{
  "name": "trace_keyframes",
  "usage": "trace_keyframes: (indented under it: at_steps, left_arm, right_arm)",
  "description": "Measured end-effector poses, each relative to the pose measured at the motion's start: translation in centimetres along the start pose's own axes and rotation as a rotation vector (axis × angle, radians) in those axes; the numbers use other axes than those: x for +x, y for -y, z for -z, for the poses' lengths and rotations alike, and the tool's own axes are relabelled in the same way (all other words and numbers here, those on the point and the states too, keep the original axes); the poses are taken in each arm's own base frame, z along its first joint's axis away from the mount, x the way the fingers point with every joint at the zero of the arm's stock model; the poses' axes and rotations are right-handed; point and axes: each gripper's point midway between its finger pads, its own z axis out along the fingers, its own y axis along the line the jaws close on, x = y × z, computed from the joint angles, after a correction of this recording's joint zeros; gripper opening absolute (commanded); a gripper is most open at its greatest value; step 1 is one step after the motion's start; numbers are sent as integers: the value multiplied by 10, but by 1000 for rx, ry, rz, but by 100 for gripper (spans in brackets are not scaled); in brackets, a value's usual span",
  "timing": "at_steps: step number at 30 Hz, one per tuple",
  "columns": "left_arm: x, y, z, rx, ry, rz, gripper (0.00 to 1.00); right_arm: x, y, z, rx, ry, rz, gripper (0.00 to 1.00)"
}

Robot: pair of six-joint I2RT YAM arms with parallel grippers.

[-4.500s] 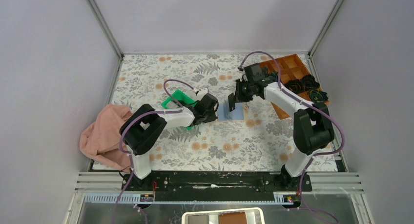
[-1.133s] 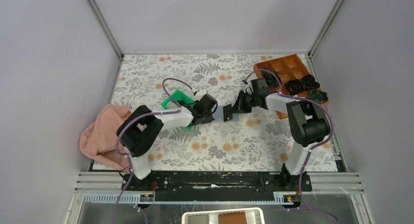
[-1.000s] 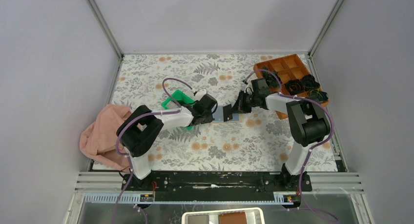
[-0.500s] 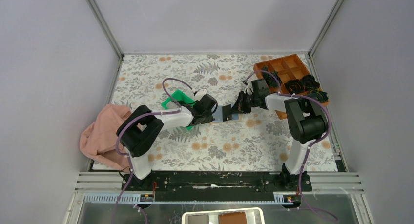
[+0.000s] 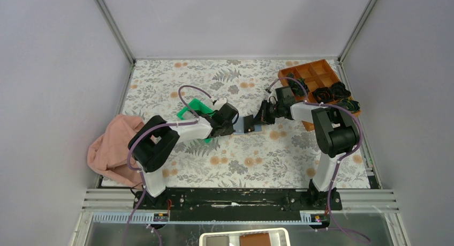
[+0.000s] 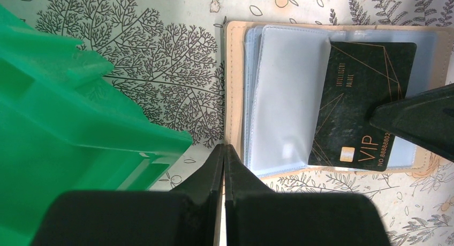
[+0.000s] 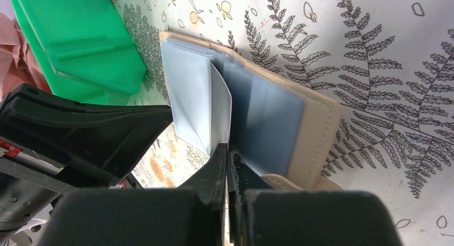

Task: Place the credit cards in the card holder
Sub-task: Insert the credit card into the card holder.

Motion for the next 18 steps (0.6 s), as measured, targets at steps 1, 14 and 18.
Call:
trace_keyframes:
  at_steps: [1,14,18]
  left_arm:
    - [0,0,0,0,0,-1,3]
    - [0,0,0,0,-2,-5,2]
    - [0,0,0,1,-3,-8,2]
  right_arm:
    - [0,0,0,0,0,0,0]
    - [-1,3,-5,-2,2,-1,0]
    - [-1,4,-7,-5,1,-4,0]
